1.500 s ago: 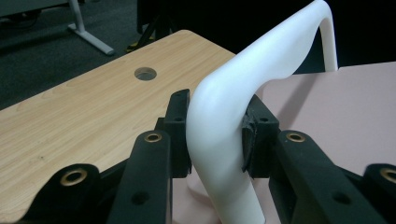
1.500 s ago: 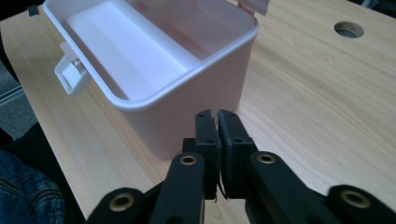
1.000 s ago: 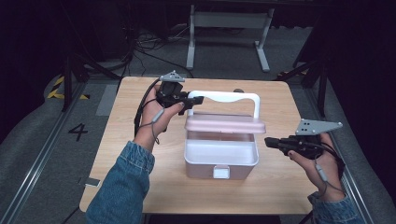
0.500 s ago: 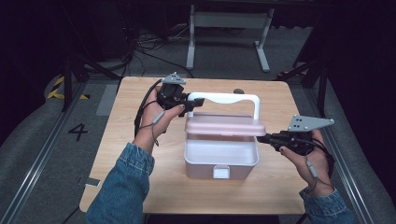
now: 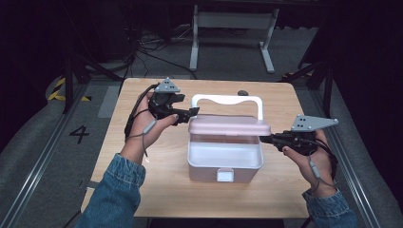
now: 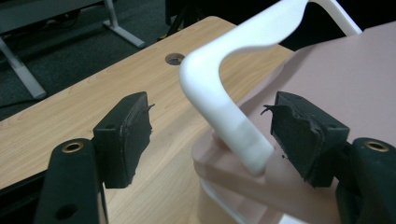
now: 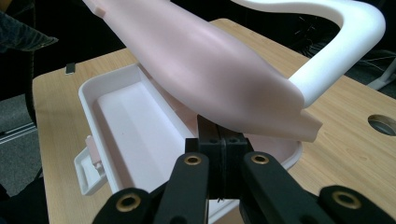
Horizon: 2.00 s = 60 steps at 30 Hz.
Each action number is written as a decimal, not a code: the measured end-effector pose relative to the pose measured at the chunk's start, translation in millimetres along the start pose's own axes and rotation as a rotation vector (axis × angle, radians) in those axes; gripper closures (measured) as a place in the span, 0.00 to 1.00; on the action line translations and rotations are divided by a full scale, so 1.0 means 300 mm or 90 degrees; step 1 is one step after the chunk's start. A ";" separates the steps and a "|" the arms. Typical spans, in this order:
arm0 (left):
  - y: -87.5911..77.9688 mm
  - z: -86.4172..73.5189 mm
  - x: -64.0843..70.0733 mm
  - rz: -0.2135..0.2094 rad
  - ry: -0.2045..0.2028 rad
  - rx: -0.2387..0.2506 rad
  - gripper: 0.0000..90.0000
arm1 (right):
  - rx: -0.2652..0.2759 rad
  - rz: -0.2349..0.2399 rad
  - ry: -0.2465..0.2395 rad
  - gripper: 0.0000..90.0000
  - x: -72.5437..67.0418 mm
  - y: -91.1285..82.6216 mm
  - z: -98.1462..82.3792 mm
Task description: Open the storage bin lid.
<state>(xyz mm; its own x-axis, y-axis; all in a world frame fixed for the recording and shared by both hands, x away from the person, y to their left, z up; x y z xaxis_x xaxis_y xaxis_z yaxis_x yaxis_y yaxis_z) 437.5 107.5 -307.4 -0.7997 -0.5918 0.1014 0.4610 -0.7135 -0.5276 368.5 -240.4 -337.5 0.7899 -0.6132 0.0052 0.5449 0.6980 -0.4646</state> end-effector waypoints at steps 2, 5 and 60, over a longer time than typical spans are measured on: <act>-0.013 -0.008 0.004 0.000 0.002 -0.002 0.33 | 0.001 0.000 0.001 1.00 0.001 0.000 0.001; -0.055 -0.035 0.011 0.009 0.019 -0.010 0.32 | 0.007 -0.001 0.004 1.00 0.003 -0.005 0.002; 0.033 -0.074 0.147 -0.021 0.070 0.097 0.28 | 0.076 -0.013 0.031 1.00 0.032 -0.026 0.019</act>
<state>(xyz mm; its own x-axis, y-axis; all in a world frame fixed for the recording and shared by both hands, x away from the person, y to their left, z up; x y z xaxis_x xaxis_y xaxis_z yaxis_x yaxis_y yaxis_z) 398.4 82.7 -326.8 -0.8487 -0.5286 0.0198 0.4800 -0.7853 -0.3911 373.5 -249.5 -328.8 0.7654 -0.6428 -0.0313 0.5925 0.7228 -0.3556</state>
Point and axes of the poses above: each handheld gripper's, and its own axes: y roughly forward along the jaws, z roughly out of its top, x roughly to its right, the point moved 3 cm from there along y, roughly forward along the jaws, and after that the axes turned 5 degrees about -z, right-handed, at the moved point
